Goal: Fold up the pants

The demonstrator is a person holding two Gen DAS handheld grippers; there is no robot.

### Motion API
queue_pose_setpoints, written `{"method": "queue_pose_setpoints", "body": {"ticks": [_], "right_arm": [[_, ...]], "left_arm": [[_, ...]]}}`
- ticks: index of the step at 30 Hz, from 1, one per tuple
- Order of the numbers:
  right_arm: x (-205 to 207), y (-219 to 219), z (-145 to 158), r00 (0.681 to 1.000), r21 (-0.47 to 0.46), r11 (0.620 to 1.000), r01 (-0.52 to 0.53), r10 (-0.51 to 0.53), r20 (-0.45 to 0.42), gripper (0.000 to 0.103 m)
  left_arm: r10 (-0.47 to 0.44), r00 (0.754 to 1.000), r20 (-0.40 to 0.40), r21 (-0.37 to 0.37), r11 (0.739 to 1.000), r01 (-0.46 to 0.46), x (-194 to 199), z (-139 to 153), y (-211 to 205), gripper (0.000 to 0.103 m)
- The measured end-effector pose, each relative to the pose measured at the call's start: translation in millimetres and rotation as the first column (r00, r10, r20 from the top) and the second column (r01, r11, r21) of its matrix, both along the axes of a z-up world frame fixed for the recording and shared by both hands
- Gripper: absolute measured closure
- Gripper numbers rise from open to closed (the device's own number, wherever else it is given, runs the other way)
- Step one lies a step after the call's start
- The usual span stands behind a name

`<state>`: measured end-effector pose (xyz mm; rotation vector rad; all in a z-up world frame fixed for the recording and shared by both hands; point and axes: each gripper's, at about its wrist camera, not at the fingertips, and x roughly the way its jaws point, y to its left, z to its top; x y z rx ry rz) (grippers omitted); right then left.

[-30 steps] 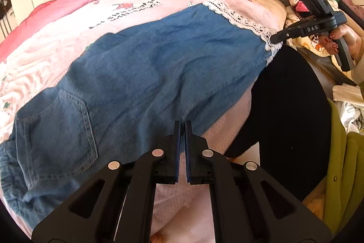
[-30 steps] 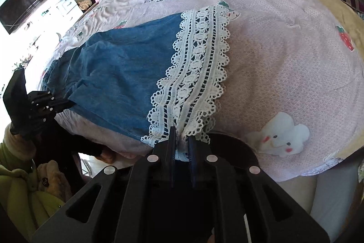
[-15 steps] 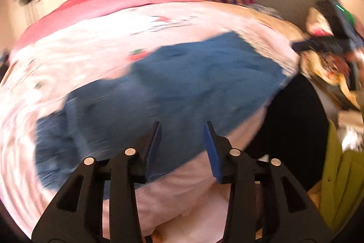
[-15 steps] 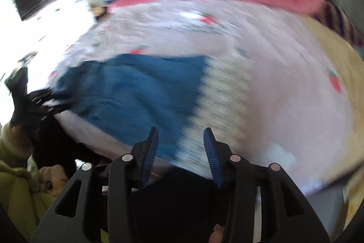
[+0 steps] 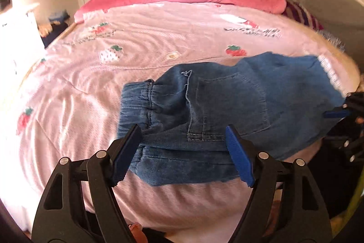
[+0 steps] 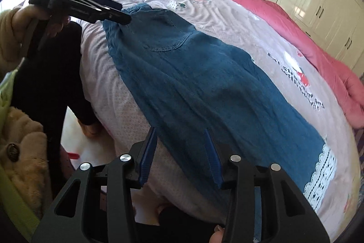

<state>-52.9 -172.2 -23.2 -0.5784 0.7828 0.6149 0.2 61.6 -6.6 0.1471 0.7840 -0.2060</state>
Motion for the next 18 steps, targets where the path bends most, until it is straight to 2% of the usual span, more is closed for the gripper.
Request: {"method": "queue_pose_setpoints", "body": {"ticks": [1,2,3,5,9,11,14,16,17,18], "right_arm": [[2.6,3.4,-5.7,1.0,-0.026,1.0,0.001,-0.001,-0.011,0.089],[5.7,4.0,-11.7,0.999,-0.034,0.999,0.0,-0.002,-0.035,0.098],[7.4,4.3,-15.2,0.998,-0.03,1.0,-0.003,0.001,-0.06,0.099],[7.3,10.8,-22.1,0.995,-0.02,0.999,-0.037,0.035,-0.097,0.101],[-2.2,19.8,-38.4,0.981,-0.017,0.996,-0.092,0.088,-0.174,0.103],[-9.9,24.1,-41.1,0.98,-0.029,0.995,-0.101,0.094,-0.173,0.103],[-6.7,6.9,-12.2,0.977,0.136,0.989,-0.052,0.079,-0.199,0.103],[2.5,-14.5,17.4,0.984,0.229,0.973,-0.004,0.045,-0.172,0.101],[7.8,-22.4,27.2,0.986,0.261,0.965,0.014,0.029,-0.162,0.095],[15.1,-31.5,38.0,0.988,0.296,0.955,0.038,0.008,-0.153,0.079]], "left_arm": [[0.027,1.0,-0.009,0.015,1.0,-0.026,2.5,-2.9,7.7,0.028],[0.044,0.998,-0.034,-0.001,0.999,-0.045,6.2,-6.9,13.9,0.027],[0.055,0.996,-0.064,-0.045,0.997,-0.058,10.1,-10.6,21.9,0.027],[0.066,0.994,-0.083,-0.081,0.994,-0.073,11.5,-14.5,29.8,0.026],[0.064,0.996,-0.069,-0.067,0.995,-0.068,11.9,-15.5,30.6,0.026],[0.067,0.996,-0.066,-0.069,0.995,-0.072,11.8,-14.5,30.4,0.026],[0.064,0.997,-0.043,-0.094,0.993,-0.068,5.1,-2.2,31.9,0.026],[0.059,0.998,0.002,-0.118,0.991,-0.059,0.6,16.2,32.4,0.026],[0.058,0.997,0.046,-0.115,0.992,-0.052,-3.0,29.6,29.8,0.026],[0.049,0.996,0.075,-0.113,0.993,-0.04,-4.3,38.7,26.9,0.024]]}}
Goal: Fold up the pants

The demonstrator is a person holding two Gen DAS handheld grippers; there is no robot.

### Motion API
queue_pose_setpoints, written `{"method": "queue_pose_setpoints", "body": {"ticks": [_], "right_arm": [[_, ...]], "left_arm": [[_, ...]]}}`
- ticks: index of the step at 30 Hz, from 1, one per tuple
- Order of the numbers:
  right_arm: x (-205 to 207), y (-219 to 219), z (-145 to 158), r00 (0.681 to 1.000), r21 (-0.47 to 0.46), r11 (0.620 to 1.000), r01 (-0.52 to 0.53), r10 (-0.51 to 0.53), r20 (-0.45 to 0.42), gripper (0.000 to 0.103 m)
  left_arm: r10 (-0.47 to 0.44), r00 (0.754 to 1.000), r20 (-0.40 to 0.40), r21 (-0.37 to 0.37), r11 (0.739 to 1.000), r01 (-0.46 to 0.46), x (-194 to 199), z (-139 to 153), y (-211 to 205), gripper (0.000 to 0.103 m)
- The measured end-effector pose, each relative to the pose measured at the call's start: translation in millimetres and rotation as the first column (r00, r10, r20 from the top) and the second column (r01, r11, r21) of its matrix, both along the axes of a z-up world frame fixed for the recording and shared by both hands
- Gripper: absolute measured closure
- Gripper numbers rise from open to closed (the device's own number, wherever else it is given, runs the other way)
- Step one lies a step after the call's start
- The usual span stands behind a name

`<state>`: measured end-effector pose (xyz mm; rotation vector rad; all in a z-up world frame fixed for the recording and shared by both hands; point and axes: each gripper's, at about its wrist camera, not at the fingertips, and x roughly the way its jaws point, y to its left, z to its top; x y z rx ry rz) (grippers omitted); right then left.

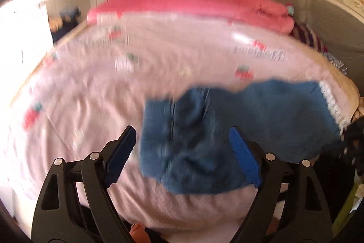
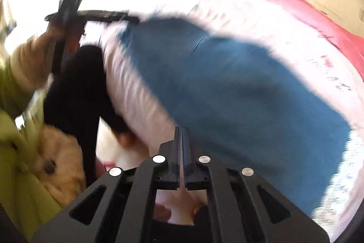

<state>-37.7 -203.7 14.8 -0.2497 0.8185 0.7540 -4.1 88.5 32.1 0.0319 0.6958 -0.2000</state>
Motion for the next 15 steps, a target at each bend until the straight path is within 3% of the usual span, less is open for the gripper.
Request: {"method": "queue_pose_setpoints", "body": {"ticks": [2,5,7,11,15], "right_arm": [[23.3,-15.9,19.8,0.997,0.038,0.997,0.073,-0.074,0.017,0.053],[66.3,-27.2,32.3,0.987,0.043,0.986,0.159,-0.16,0.017,0.052],[105.3,-35.3,30.9,0.974,0.065,0.972,0.224,-0.222,-0.047,0.052],[160.3,-32.3,10.2,0.955,0.044,0.961,0.275,-0.267,-0.132,0.052],[178.0,-18.5,-19.3,0.949,-0.036,0.97,0.242,-0.244,-0.197,0.052]], "left_arm": [[-0.06,0.997,0.045,-0.017,0.998,0.061,1.1,19.6,-14.6,0.02],[-0.193,0.98,0.047,-0.074,0.978,0.196,15.6,25.4,-52.2,0.017],[-0.263,0.964,0.033,-0.057,0.963,0.265,25.3,13.9,-83.6,0.017],[-0.355,0.932,-0.075,-0.057,0.935,0.351,38.8,-26.8,-132.8,0.017],[-0.406,0.891,-0.203,0.042,0.905,0.422,24.8,-72.7,-156.7,0.017]]}}
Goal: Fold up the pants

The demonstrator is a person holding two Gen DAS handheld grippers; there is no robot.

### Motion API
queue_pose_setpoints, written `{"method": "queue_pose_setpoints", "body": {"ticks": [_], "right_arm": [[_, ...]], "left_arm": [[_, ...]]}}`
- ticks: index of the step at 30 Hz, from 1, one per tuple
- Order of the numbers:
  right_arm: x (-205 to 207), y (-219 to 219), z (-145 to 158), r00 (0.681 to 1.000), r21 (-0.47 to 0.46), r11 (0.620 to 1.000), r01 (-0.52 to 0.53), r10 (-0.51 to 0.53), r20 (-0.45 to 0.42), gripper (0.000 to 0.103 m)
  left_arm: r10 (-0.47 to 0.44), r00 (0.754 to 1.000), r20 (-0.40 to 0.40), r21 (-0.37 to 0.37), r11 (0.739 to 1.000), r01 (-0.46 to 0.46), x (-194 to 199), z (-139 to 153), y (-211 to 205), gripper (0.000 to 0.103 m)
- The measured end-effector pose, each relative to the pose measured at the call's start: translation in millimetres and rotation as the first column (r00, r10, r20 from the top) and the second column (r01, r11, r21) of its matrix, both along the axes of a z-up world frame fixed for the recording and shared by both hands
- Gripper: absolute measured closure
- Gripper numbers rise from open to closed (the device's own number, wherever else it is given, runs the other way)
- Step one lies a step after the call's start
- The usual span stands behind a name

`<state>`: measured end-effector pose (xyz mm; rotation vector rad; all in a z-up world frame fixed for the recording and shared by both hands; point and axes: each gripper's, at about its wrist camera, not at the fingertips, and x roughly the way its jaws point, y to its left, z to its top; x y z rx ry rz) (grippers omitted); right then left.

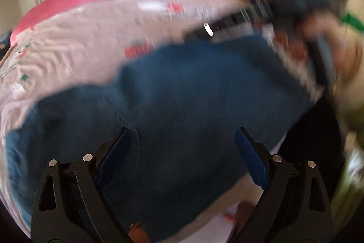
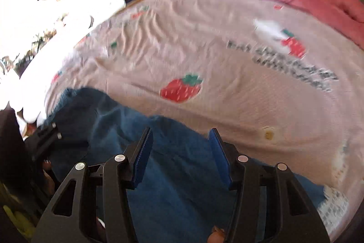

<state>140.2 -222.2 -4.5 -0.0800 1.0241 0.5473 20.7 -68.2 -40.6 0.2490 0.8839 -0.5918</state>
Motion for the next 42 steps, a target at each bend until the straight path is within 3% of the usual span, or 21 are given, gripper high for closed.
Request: {"method": "queue_pose_setpoints", "body": {"ticks": [4,9,12,17,21,22,25,27,29,33,36,40,42], "right_arm": [[-20.5,7.9,-16.5,0.988,-0.02,0.992,-0.121,0.119,-0.096,0.051],[-16.9,-2.9,13.3,0.99,0.107,0.989,-0.107,0.116,-0.085,0.046],[4.4,-8.1,24.4,0.993,0.155,0.986,-0.06,0.075,-0.093,0.04],[47.9,2.0,12.5,0.969,0.228,0.973,0.019,0.039,-0.246,0.04],[59.3,19.0,-6.5,0.929,0.183,0.982,0.037,0.033,-0.368,0.041],[60.2,22.9,-12.8,0.915,0.169,0.985,0.043,0.029,-0.402,0.041],[57.1,29.6,-23.4,0.891,0.142,0.988,0.059,0.012,-0.455,0.067],[52.2,31.5,-20.5,0.9,0.143,0.988,0.054,0.014,-0.435,0.091],[47.6,25.8,-7.7,0.935,0.196,0.977,0.085,-0.01,-0.354,0.095],[47.6,11.0,15.0,0.973,0.262,0.955,0.138,-0.081,-0.218,0.098],[57.1,4.5,8.9,0.971,0.236,0.956,0.176,-0.128,-0.203,0.103],[61.3,-13.5,4.5,0.966,0.206,0.957,0.206,-0.166,-0.196,0.103],[58.2,-20.6,7.5,0.967,0.24,0.951,0.195,-0.147,-0.207,0.099]], "left_arm": [[-0.054,0.996,0.07,0.098,0.994,0.047,-23.4,-17.8,-10.6,0.017],[-0.044,0.999,0.024,0.013,0.999,0.043,-13.4,-15.5,-0.8,0.015],[-0.046,0.999,0.029,0.007,0.999,0.046,-14.9,-16.4,-1.1,0.015],[-0.043,0.999,0.022,-0.024,0.999,0.044,-14.1,-18.9,2.9,0.014],[-0.044,0.999,0.022,-0.039,0.998,0.045,-15.6,-15.3,8.3,0.013],[-0.044,0.999,0.022,-0.042,0.998,0.044,-15.9,-14.8,8.3,0.013],[-0.042,0.999,0.02,-0.054,0.998,0.043,-15.3,-15.0,9.3,0.012],[-0.039,0.999,0.018,-0.064,0.997,0.041,-15.0,-14.2,11.3,0.012],[-0.034,0.999,0.011,-0.084,0.996,0.034,-13.8,-13.4,14.3,0.012],[-0.024,1.0,0.001,-0.109,0.994,0.024,-13.2,-10.9,20.3,0.012],[-0.024,1.0,0.009,-0.094,0.995,0.025,-14.8,-11.7,18.6,0.012],[-0.026,1.0,0.011,-0.09,0.996,0.026,-15.0,-12.4,17.2,0.012],[-0.027,1.0,0.012,-0.088,0.996,0.028,-15.2,-12.8,15.8,0.011]]}}
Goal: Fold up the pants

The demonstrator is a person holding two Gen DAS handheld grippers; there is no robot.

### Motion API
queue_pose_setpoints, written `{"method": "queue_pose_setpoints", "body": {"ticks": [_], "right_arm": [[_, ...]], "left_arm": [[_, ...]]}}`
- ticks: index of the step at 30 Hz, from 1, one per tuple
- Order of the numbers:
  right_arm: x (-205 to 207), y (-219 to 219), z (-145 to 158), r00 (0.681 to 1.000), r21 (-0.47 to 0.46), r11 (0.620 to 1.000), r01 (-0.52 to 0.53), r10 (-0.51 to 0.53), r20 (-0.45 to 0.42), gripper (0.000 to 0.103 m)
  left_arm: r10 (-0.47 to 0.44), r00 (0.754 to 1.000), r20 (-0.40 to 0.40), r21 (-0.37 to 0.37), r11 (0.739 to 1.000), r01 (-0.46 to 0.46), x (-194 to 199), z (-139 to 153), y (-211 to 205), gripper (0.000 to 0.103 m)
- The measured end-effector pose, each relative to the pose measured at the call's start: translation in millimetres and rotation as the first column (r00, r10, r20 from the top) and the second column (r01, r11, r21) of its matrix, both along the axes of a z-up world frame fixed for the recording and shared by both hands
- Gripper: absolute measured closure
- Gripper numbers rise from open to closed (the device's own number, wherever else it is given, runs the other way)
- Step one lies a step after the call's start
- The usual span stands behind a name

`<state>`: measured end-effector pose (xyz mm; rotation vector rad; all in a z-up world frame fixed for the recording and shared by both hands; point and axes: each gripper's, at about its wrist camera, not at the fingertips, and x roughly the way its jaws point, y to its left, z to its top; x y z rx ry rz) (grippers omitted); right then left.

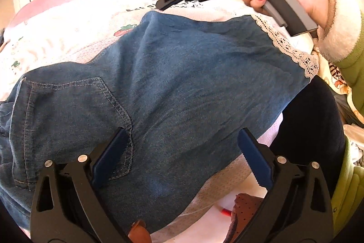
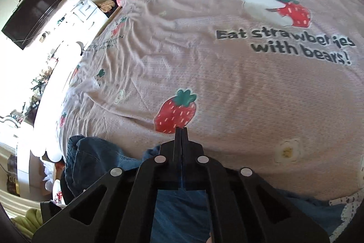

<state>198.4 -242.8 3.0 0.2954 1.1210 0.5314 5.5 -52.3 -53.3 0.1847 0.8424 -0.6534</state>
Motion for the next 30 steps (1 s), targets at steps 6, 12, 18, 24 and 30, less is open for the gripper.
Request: {"method": "queue_pose_setpoints", "body": {"ticks": [6,12,18,24,30], "right_arm": [[-13.0,27.8,1.1,0.992,-0.06,0.99,-0.125,0.125,0.0,0.042],[-3.1,45.1,-24.0,0.99,-0.166,0.976,-0.144,0.143,-0.017,0.1],[2.9,20.4,-23.1,0.997,-0.113,0.991,-0.066,0.07,0.035,0.099],[-20.2,-53.4,9.2,0.991,-0.072,0.994,0.082,-0.074,0.115,0.082],[-87.3,-143.3,36.7,0.95,-0.164,0.954,0.25,-0.209,0.23,0.05]], "left_arm": [[-0.002,1.0,0.003,0.007,1.0,0.002,1.0,-2.0,-3.4,0.01],[-0.004,1.0,0.009,0.012,1.0,0.004,1.1,-3.0,-6.4,0.01],[-0.008,1.0,0.021,0.028,1.0,0.007,-0.3,-4.0,-9.2,0.01],[-0.007,1.0,0.017,0.024,1.0,0.007,-3.0,-2.6,-13.2,0.01],[-0.062,0.995,-0.084,-0.236,0.971,0.041,-4.0,43.2,9.9,0.01]]}}
